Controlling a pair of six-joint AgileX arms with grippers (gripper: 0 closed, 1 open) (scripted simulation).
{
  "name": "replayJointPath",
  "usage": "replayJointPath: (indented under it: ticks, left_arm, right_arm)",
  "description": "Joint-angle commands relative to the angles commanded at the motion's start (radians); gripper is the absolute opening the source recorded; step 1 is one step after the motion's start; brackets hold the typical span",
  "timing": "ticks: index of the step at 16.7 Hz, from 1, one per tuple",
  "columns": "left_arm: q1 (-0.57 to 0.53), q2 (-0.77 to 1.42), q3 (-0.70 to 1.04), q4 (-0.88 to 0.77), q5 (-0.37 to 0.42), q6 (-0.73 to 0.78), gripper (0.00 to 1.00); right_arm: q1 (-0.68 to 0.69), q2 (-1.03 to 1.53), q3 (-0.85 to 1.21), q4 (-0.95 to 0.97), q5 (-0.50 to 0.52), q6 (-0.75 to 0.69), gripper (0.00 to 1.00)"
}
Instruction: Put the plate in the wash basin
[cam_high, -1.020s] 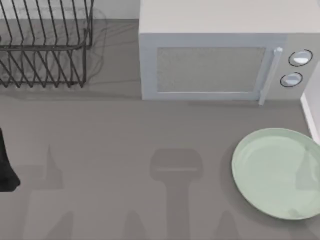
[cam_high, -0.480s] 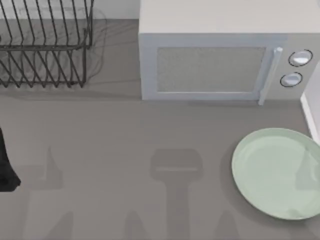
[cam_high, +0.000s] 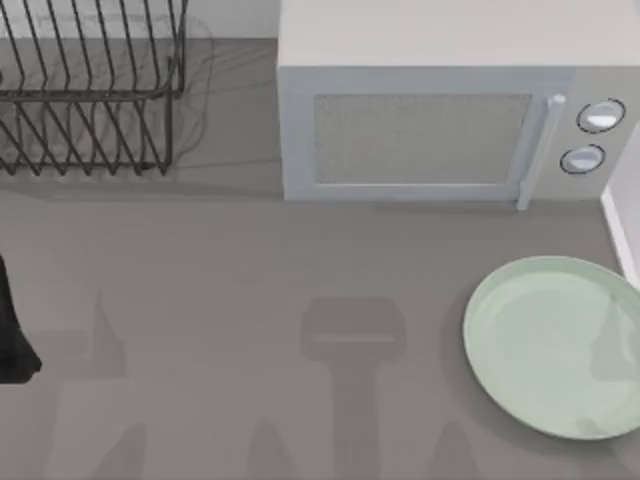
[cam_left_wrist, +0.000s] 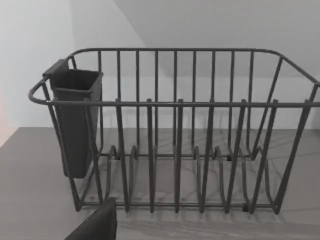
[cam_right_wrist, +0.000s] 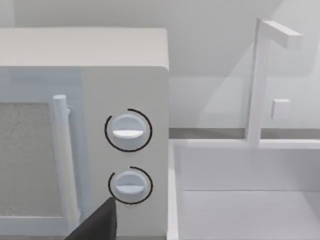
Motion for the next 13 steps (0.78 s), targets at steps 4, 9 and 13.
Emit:
replayJointPath:
  ticks: [4,9,13]
  left_arm:
    - [0.000,0.000,0.000,0.000,0.000,0.000,1.00]
    - [0.000,0.000,0.000,0.000,0.000,0.000,1.00]
    - [0.000,0.000,0.000,0.000,0.000,0.000,1.00]
  right_arm:
    - [0.000,0.000,0.000,0.000,0.000,0.000,1.00]
    - [0.057,0.157,0.140,-0.109,0.000,0.058,1.00]
    - [0.153,0.460,0.375,-0.293,0.000,0.157,1.00]
